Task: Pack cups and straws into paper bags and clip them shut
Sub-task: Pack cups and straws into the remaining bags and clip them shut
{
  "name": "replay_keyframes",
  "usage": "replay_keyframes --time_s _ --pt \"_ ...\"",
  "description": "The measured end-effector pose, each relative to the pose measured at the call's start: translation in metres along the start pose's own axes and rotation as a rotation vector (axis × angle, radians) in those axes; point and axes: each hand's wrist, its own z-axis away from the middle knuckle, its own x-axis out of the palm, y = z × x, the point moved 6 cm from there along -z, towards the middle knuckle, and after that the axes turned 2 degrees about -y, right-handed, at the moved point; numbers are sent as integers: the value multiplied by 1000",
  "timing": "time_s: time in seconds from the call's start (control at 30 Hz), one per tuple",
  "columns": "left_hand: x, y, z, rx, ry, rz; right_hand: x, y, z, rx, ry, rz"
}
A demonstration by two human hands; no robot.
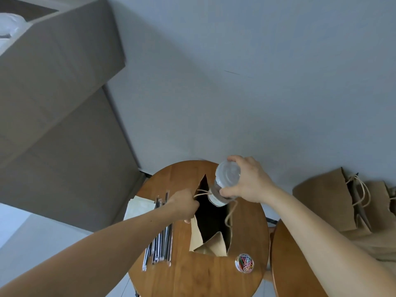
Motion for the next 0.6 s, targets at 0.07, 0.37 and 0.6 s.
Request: replay_keyframes --time_s 0.07,0.37,0.6 --pt "-2 -2 -1 -9 32 3 3 -1 5 -57 -70 125" --pt "6 -5 -5 -36 7 101 74 7 13 -192 -311 491" --pt "2 -7 -2 -21 -19 78 126 26 -2 -23 -374 473"
